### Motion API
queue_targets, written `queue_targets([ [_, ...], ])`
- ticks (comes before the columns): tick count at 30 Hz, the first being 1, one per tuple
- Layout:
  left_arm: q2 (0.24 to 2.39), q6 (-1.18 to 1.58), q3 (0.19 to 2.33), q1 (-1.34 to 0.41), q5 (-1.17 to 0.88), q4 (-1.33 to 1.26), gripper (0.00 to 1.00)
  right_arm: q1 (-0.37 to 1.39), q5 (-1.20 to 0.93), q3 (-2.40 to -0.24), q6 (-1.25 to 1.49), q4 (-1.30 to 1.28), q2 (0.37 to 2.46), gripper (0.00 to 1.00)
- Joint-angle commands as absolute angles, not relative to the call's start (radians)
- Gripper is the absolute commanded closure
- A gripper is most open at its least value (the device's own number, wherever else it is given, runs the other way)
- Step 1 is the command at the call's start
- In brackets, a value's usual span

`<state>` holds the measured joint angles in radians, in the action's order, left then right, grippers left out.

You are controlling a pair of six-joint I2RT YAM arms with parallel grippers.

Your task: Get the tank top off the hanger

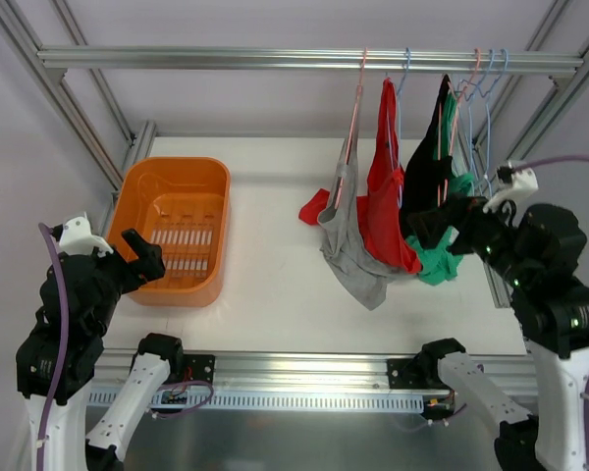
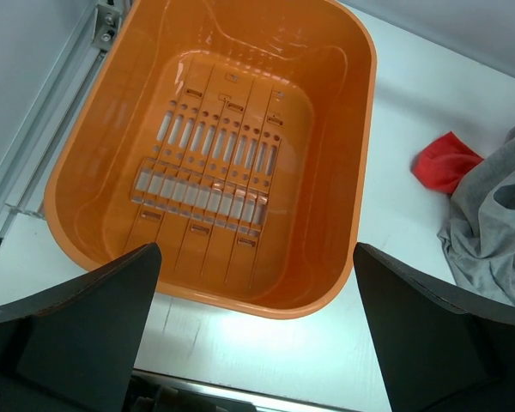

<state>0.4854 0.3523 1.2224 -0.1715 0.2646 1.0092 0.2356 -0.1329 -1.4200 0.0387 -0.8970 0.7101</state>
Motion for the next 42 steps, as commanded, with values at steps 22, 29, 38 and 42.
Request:
queue_targets([
  [22,0.531,0.347,1.037,-0.183,-0.081,0.81,0.01,0.747,0.667,-2.042,-0.054,-0.729,1.608,0.57],
  [29,0.5,0.33,1.025,-0.183,-0.08,0.81,0.01,0.73,0.67,-2.046,-0.003,-0.718,1.648,0.76],
  [38,0.514,0.324,1.045,-0.183,-0.106,0.808,0.01,0.707,0.675,-2.031,0.031,-0.687,1.605,1.0],
  [42,0.54,0.321,1.078,-0.183,-0.161,0.802,0.01,0.709,0.609,-1.994,0.021,-0.664,1.527,1.0],
])
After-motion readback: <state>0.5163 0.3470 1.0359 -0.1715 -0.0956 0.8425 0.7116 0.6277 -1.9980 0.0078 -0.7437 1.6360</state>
